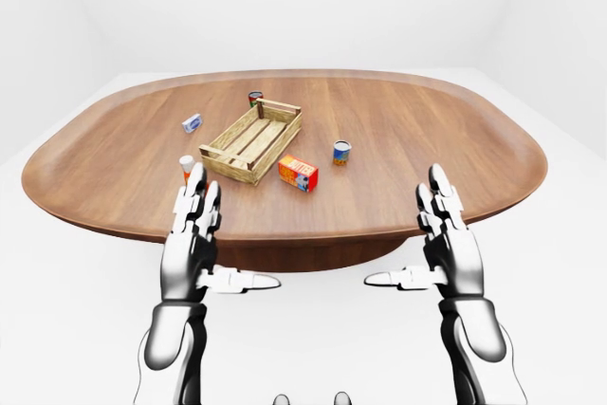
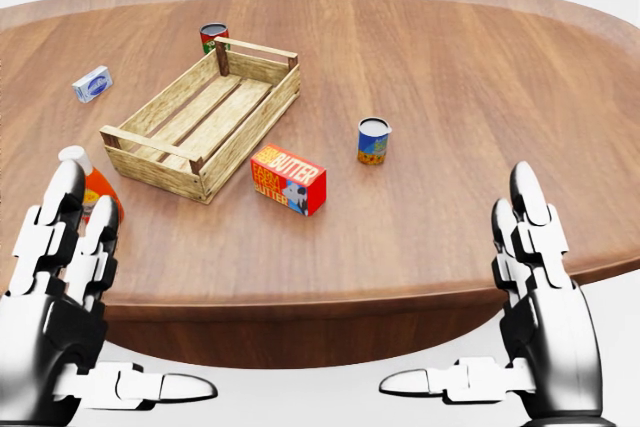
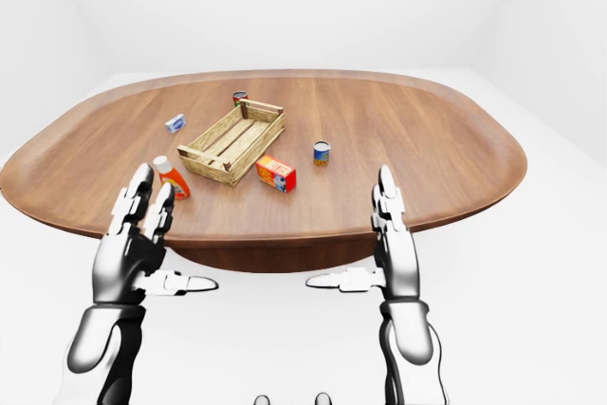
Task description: Pick up the butter and put it in the tray.
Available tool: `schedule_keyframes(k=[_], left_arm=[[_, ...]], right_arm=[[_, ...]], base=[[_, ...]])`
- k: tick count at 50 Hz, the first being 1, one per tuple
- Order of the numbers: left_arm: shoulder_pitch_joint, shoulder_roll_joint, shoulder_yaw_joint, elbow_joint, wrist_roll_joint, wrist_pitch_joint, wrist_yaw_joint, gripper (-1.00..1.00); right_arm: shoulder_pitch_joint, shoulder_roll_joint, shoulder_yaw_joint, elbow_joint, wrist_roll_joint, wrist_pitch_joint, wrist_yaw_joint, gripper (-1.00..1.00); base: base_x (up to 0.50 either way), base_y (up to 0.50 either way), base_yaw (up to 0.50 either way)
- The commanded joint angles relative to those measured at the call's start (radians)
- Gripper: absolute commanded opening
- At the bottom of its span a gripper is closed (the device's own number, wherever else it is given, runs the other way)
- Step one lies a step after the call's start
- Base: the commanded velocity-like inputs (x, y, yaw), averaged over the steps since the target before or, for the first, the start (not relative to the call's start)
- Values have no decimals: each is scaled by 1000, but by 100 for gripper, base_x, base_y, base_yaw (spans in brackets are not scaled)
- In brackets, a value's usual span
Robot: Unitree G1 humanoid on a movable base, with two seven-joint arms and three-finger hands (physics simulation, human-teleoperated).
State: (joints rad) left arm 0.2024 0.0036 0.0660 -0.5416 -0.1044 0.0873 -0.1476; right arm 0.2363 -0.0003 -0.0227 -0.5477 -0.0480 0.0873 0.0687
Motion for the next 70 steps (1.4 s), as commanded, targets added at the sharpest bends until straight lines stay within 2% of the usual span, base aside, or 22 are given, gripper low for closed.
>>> schedule_keyframes(k=[1,5,11,35,40,43,50,70], left_arm=[[23,-5,12,-67,-7,0,-11,100],[31,-7,11,-77,-8,0,-14,100],[9,-6,19,-37,-10,0,-10,100],[27,-8,10,-67,-8,0,-12,100],[31,-8,3,-64,-5,0,-13,100],[37,-8,-2,-68,-3,0,-13,100],[31,-7,10,-79,-15,0,-14,100],[33,-9,19,-89,-24,0,-11,100]], right_arm=[[24,4,-7,-61,-8,0,10,100],[27,11,-19,-73,37,0,20,100],[28,8,-7,-61,21,0,18,100],[21,6,0,-51,21,0,9,100],[16,8,7,-47,19,0,2,100],[12,12,-3,-58,69,0,5,100],[24,3,2,-88,65,0,16,100],[28,11,-25,-90,99,0,33,100]], base=[[0,50,0],[0,50,0],[0,50,0],[0,50,0],[0,17,0],[0,0,0],[0,0,0],[49,0,0]])
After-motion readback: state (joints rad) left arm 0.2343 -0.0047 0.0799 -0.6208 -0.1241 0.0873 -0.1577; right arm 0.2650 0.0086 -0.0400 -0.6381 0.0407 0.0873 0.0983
